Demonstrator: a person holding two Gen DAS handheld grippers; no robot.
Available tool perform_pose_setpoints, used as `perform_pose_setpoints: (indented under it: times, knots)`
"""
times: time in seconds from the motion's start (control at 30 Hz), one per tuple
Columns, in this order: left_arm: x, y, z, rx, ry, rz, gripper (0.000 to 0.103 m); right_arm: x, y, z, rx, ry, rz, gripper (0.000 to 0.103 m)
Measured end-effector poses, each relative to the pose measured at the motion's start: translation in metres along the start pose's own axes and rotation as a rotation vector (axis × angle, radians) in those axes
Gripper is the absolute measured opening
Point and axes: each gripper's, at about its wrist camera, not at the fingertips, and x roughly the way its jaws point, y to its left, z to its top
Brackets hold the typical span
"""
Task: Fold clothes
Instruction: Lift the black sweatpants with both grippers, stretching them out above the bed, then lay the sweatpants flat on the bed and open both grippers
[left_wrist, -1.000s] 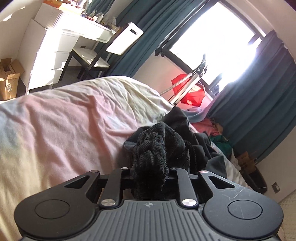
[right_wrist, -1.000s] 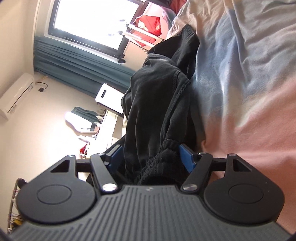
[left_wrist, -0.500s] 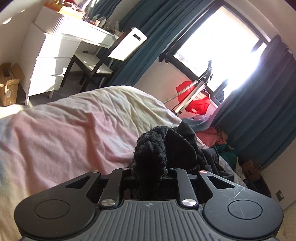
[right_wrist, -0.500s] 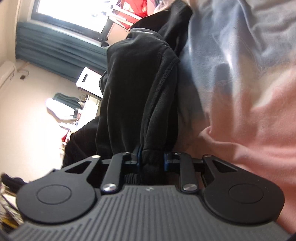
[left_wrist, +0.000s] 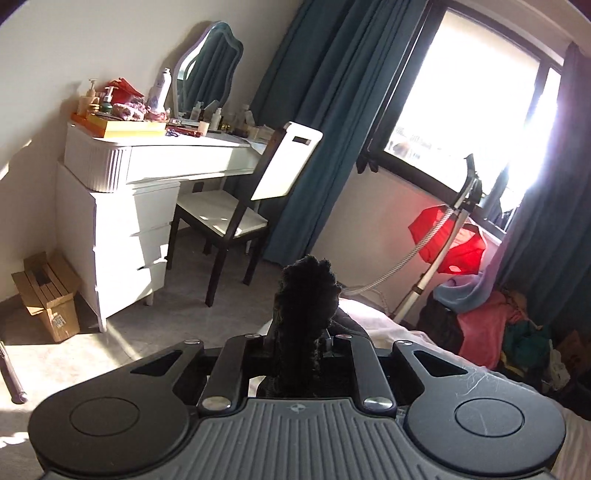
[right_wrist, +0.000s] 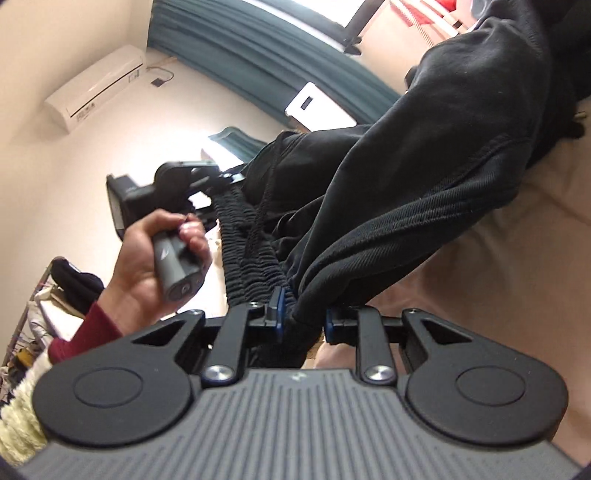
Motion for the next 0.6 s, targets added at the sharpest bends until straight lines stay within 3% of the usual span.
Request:
perform_pose_setpoints:
  times: [0.1,0.23,0.33,0.43,0.47,0.5,0.53,0.57,0.6]
  knots:
    - [0.057,0.025,0.0,0.028,0.055,0.097,0.018,0.057,-0.005,-0.017,0.03,0.059,0.003,0.023]
    - [0.119,0.068,-0.033,-0.015,0.163,0.128,0.019,0.1,-0.029,-0.046,0.069,0.142,-0.012,0.023]
    - [0.133,0.09,-0.048,-0.003,0.181,0.111,0.02,0.1,-0.03,-0.051,0.051,0.142,-0.009,0.023]
    - [0.122,0.097,-0.051,0.004,0.176,0.091,0.027,0.093,-0.023,-0.048,-0.005,0.169,-0.039,0.024]
    - [0.114,0.096,-0.051,0.012,0.174,0.093,0.036,0.092,-0.02,-0.046,-0.032,0.181,-0.053,0.025]
    - [0.104,0.094,-0.052,0.029,0.167,0.111,0.052,0.088,-0.016,-0.046,-0.051,0.193,-0.067,0.026]
    - [0.094,0.091,-0.052,0.053,0.157,0.14,0.061,0.085,-0.013,-0.045,-0.071,0.205,-0.081,0.028]
    - [0.082,0.088,-0.053,0.084,0.139,0.18,0.08,0.082,-0.011,-0.044,-0.092,0.223,-0.093,0.031]
    - [0.068,0.084,-0.053,0.1,0.117,0.203,0.09,0.079,-0.007,-0.044,-0.115,0.239,-0.104,0.035]
